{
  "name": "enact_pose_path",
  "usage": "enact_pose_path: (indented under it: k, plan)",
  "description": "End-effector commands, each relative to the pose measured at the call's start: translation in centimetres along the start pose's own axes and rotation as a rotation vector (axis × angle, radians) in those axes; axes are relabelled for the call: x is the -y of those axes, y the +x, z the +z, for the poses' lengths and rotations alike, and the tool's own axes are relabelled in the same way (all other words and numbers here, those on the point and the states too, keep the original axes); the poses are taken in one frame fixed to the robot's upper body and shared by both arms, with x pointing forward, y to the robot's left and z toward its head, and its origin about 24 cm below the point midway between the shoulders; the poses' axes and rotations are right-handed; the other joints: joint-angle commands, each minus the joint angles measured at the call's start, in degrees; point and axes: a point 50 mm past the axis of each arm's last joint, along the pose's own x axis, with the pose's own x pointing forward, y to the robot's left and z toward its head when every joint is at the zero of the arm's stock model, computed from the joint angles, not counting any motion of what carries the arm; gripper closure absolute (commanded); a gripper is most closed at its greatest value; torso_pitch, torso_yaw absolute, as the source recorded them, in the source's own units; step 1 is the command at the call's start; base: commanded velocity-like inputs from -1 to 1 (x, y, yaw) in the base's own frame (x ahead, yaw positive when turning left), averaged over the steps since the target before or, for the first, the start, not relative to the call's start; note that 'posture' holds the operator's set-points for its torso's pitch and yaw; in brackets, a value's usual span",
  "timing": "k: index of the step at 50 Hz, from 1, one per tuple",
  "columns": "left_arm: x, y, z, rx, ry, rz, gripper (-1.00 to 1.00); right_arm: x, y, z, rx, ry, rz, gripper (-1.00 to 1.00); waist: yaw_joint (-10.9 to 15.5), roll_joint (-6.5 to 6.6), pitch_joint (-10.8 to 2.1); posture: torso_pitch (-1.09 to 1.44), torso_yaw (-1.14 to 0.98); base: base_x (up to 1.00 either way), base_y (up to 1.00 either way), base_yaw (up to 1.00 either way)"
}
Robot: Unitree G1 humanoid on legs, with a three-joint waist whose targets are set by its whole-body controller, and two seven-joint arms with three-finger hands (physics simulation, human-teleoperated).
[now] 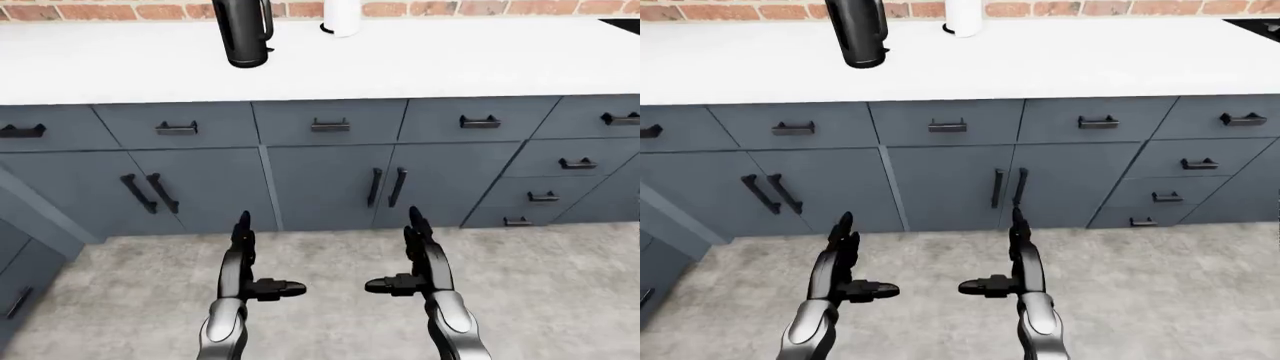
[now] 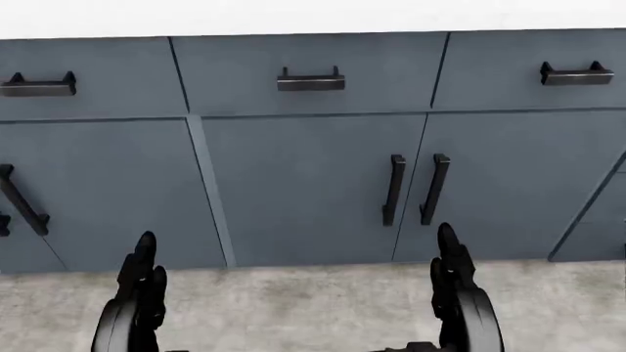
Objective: Close the lid of the electric kettle.
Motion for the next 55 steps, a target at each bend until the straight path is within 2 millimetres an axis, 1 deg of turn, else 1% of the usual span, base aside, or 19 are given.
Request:
enact_pose_path:
  k: [1,3,4,5,7,11,14,19,23,27,32,33,35,39,45,46,47,49,55]
  plan:
    - [0.1,0.3,3.3,0.172,-0.015,-0.015,-1.0,0.1,0.1,3.3,0.196,0.025,0.0,-1.0,-0.1,-0.45,-0.05,0.0,0.0,0.0,0.0,0.0]
    - [0.2,0.0,3.4,0.178,-0.016,-0.022,-1.0,-0.1,-0.4,3.7,0.219,0.012,0.013,-1.0,0.3,-0.01,-3.58,0.0,0.0,0.0,0.0,0.0]
    - [0.4,-0.3,3.6,0.189,-0.023,-0.043,-1.0,-0.2,-0.5,3.7,0.223,0.009,0.018,-1.0,0.3,-0.07,-2.99,0.0,0.0,0.0,0.0,0.0]
    - [0.5,-0.3,3.7,0.196,-0.014,-0.044,-1.0,-0.2,-0.5,3.7,0.224,0.005,0.018,-1.0,0.3,-0.37,-0.97,0.0,0.0,0.0,0.0,0.0]
    - [0.2,-0.3,3.9,0.198,-0.027,-0.034,-1.0,-0.3,-0.5,3.8,0.222,0.008,0.021,-1.0,0.3,-0.43,-3.89,0.0,0.0,0.0,0.0,0.0]
    - [-0.1,-0.1,3.9,0.196,-0.029,-0.012,-1.0,-0.2,-0.5,4.1,0.224,0.015,0.014,-1.0,0.4,-0.36,-4.27,0.0,0.0,0.0,0.0,0.0]
    - [0.5,1.3,6.8,0.237,-0.025,0.016,-1.0,-0.4,0.2,5.9,0.26,-0.014,-0.012,-1.0,0.4,-0.26,-4.53,0.0,0.0,0.0,0.0,0.0]
    - [-0.9,5.1,14.9,0.254,-0.077,0.091,-1.0,0.1,4.6,16.3,0.322,0.061,-0.101,-1.0,0.4,-0.1,-5.36,0.0,0.0,0.0,0.0,0.0]
    - [-0.8,5.4,21.3,0.322,-0.068,0.085,-1.0,0.5,6.2,23.9,0.397,0.056,-0.129,-1.0,0.3,0.05,-5.41,0.0,0.0,0.0,0.0,0.0]
    - [-1.6,4.2,27.9,0.376,-0.144,0.094,-1.0,0.3,5.5,28.9,0.436,0.023,-0.098,-1.0,0.4,0.04,-5.07,0.0,0.0,0.0,0.0,0.0]
    - [-1.1,0.3,34.0,0.435,-0.078,0.028,-1.0,0.5,2.8,35.5,0.584,-0.015,-0.121,-1.0,0.0,0.22,-4.18,0.0,0.0,0.0,0.0,0.0]
    - [-1.7,-1.6,36.0,0.493,-0.088,0.053,-1.0,0.9,2.0,37.0,0.603,0.009,-0.125,-1.0,0.1,0.25,-3.75,0.0,0.0,0.0,0.0,0.0]
    - [-1.3,-3.3,36.3,0.509,-0.113,0.002,-1.0,1.0,1.1,37.5,0.62,0.012,-0.123,-1.0,0.1,0.34,-3.13,0.0,0.0,0.0,0.0,0.0]
    - [-0.3,-3.4,35.7,0.506,-0.13,-0.054,-1.0,0.4,0.6,37.4,0.621,-0.001,-0.107,-1.0,0.1,0.49,-1.79,0.0,0.0,0.0,0.0,0.0]
    - [-0.3,-3.4,35.6,0.505,-0.131,-0.058,-1.0,0.4,0.6,37.4,0.621,-0.001,-0.106,-1.0,0.1,0.58,-2.14,0.0,0.0,0.0,0.0,0.0]
    - [-1.6,-4.0,36.5,0.547,-0.173,-0.012,-1.0,0.6,-2.1,38.9,0.726,-0.07,-0.065,-1.0,0.1,0.66,-3.55,0.0,0.0,1.0,0.0,0.0]
    - [-1.6,-4.2,36.7,0.556,-0.172,-0.014,-1.0,0.7,-2.4,38.9,0.735,-0.079,-0.064,-1.0,0.2,0.34,0.83,0.0,0.0,1.0,0.0,0.0]
    - [-1.8,-4.4,36.9,0.566,-0.172,-0.014,-1.0,0.9,-2.6,39.0,0.743,-0.075,-0.061,-1.0,0.5,-0.25,2.38,0.0,0.0,1.0,0.0,0.0]
    - [-1.8,-4.1,36.6,0.559,-0.174,-0.014,-1.0,0.8,-2.1,38.7,0.734,-0.071,-0.044,-1.0,2.6,-2.16,0.39,0.0,0.0,1.0,0.0,0.0]
